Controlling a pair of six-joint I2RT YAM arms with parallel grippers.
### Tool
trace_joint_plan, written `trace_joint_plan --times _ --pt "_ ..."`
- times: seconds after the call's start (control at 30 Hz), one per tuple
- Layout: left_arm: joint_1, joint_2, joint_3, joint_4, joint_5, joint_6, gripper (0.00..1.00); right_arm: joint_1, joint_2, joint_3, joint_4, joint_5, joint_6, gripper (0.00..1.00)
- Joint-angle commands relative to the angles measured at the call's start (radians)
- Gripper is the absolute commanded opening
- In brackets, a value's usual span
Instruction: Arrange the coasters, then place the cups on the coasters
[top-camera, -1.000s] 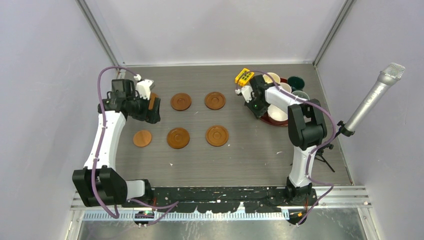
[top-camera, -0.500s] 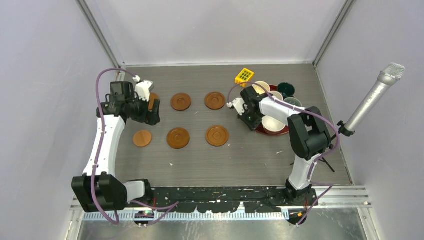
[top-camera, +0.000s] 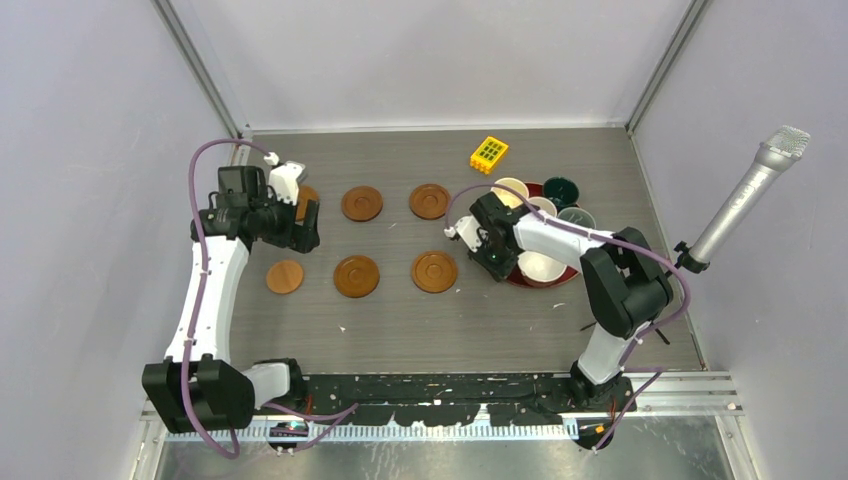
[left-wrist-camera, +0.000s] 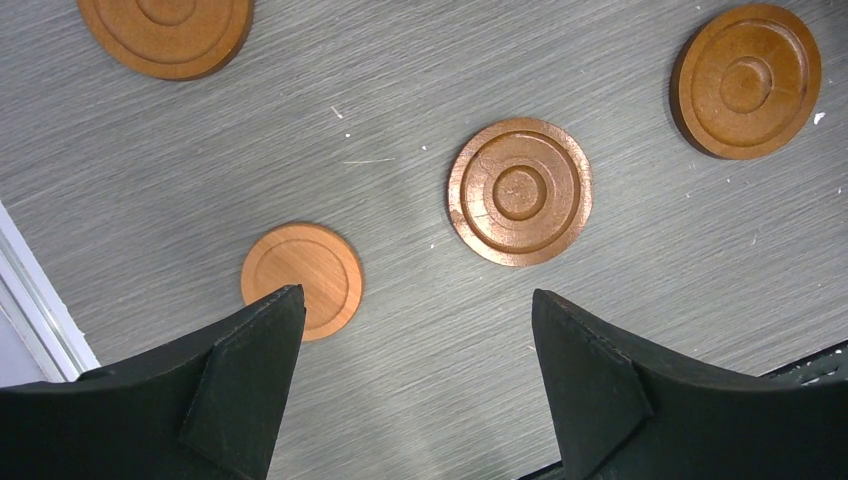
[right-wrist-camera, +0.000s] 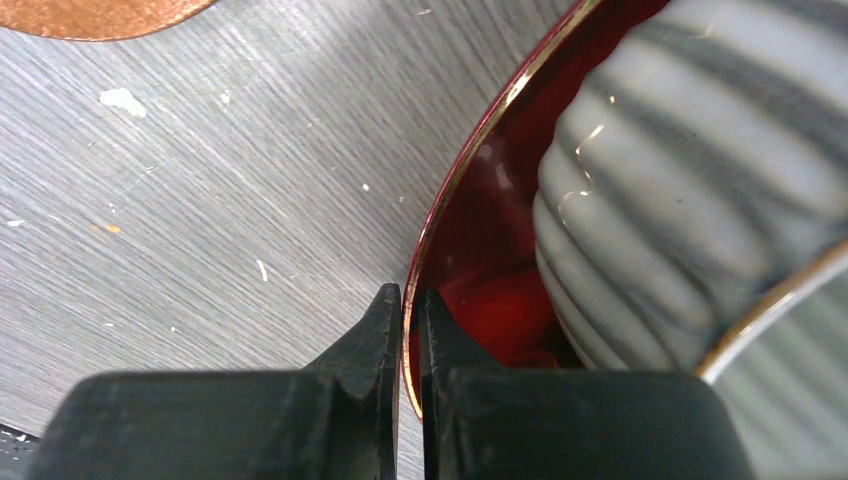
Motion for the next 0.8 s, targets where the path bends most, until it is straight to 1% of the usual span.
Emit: trace_joint_plan --times 0.0,0.27,0.33,0.5,0.63,0.77 --pt "-0.002 -0.027 0.004 0.005 0.024 0.008 0.86 0.051 -0.029 -0.051 -0.11 -0.192 0.077 0.01" --pt "-0.003 -0.027 0.015 -0.007 0.024 0.011 0.86 0.105 -0.062 -0.105 -0.096 -0.2 0.1 0.01" --pt "-0.002 -0.029 0.014 -0.009 0.024 0.014 0.86 0.107 -0.067 -0.109 -0.097 -0.198 0.104 0.03" --pt "-0.003 -0.03 0.017 -0.016 0.024 0.016 0.86 0.106 -0.09 -0.071 -0.126 -0.189 0.119 0.2" --pt "-0.003 -0.025 0.029 -0.023 0.028 0.028 0.87 0.106 -0.136 0.004 -0.186 -0.206 0.132 0.37" --pt "-0.003 -0.017 0.054 -0.045 0.032 0.052 0.9 0.107 -0.161 0.112 -0.275 -0.226 0.135 0.47"
